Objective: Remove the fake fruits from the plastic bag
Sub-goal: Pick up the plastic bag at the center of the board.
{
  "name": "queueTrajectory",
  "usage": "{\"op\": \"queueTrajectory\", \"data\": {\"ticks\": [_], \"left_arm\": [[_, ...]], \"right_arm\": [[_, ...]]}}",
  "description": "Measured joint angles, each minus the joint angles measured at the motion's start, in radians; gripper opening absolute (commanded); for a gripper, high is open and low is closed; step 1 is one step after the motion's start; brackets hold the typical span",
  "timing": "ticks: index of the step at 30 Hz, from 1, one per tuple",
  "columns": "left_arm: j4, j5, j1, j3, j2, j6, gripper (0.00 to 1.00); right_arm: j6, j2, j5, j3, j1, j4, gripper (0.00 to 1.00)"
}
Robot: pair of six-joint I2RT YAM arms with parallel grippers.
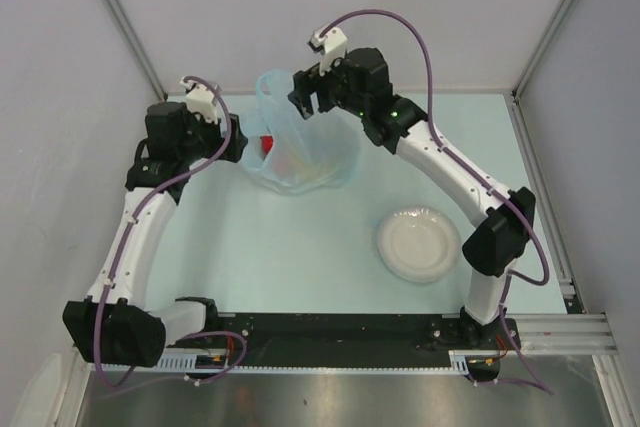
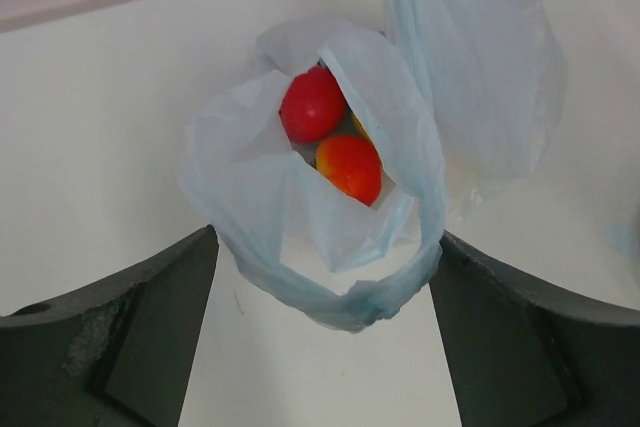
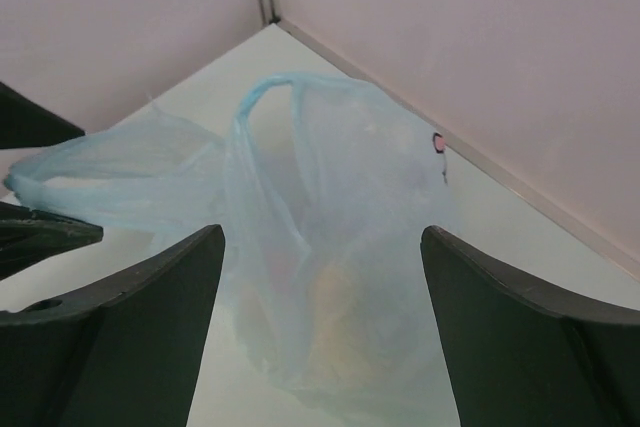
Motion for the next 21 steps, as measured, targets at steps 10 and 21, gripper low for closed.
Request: {"op": "queueTrajectory", "data": {"ticks": [10,21], "left_arm": [[-0.043,0.018,0.002,-0.036,-0.171,0.324,0.99],[-0.005,0.08,-0.023,-0.087,-0.112,0.431,0.98]], "right_arm": [[-0.026,0.082,-0.005,0.044,0.125,0.008,0.84],[-0.11,0.161,0.206,0.083,0.229,0.069,0.74]]}}
